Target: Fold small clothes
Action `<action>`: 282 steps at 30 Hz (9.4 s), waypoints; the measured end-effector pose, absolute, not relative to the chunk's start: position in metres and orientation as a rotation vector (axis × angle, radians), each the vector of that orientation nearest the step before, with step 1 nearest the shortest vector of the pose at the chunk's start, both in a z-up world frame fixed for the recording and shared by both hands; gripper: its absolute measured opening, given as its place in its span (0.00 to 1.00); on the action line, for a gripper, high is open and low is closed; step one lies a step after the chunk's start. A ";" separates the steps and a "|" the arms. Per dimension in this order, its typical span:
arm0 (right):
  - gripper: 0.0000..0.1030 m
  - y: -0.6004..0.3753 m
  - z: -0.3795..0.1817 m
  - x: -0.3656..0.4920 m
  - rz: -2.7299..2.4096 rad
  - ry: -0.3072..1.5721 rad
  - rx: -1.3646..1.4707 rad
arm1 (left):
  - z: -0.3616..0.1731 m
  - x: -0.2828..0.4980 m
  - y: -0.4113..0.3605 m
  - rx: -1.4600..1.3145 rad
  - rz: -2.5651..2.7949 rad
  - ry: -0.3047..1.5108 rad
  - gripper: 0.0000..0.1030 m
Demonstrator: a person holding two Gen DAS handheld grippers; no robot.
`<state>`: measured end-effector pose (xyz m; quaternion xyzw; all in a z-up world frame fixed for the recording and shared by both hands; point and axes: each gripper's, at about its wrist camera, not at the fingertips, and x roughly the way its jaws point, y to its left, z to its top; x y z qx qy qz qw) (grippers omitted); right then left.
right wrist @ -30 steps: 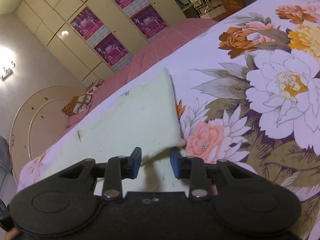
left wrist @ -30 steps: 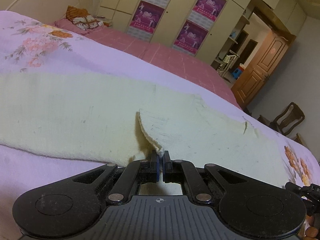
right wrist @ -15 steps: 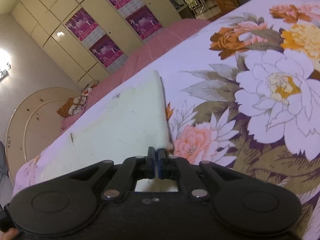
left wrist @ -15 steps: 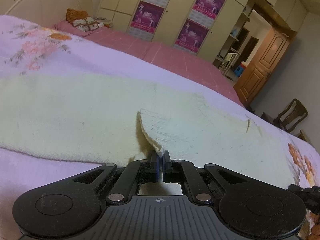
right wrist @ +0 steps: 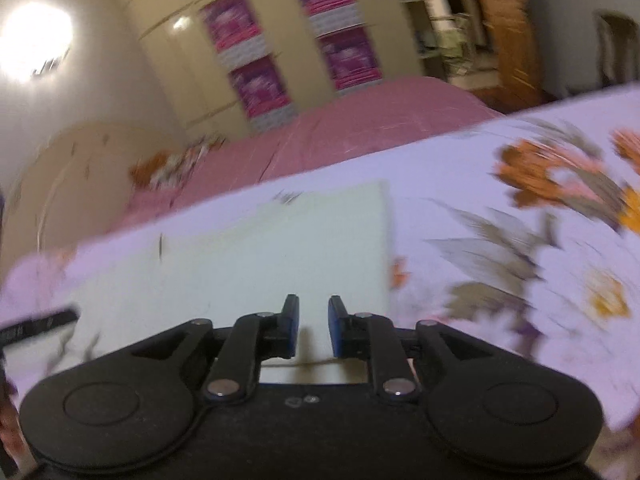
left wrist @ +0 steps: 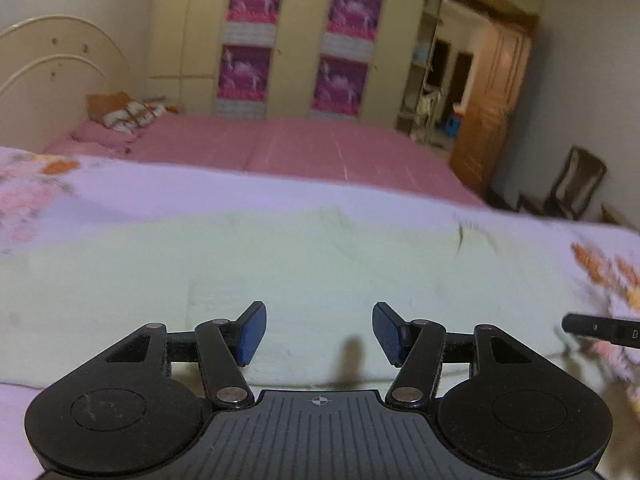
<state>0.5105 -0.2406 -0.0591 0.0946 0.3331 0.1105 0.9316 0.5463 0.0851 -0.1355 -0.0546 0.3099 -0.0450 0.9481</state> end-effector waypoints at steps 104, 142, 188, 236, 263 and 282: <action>0.29 -0.285 -0.021 0.464 0.064 0.619 0.199 | -0.086 0.565 0.087 -0.272 -0.184 0.498 0.03; 0.07 -0.221 -0.012 0.506 0.187 0.549 0.213 | -0.092 0.466 0.135 -0.030 0.030 0.596 0.49; 0.21 -0.169 -0.065 0.539 0.146 0.615 0.019 | -0.105 0.599 0.096 -0.070 -0.067 0.581 0.57; 0.31 -0.211 -0.068 0.494 0.136 0.660 -0.147 | -0.114 0.518 0.067 0.042 -0.018 0.615 0.63; 0.36 -0.257 -0.029 0.367 0.150 0.717 0.018 | -0.089 0.341 0.084 0.056 0.002 0.673 0.64; 0.42 -0.313 -0.045 0.193 0.221 0.855 0.384 | -0.100 0.155 0.154 -0.320 -0.007 0.751 0.63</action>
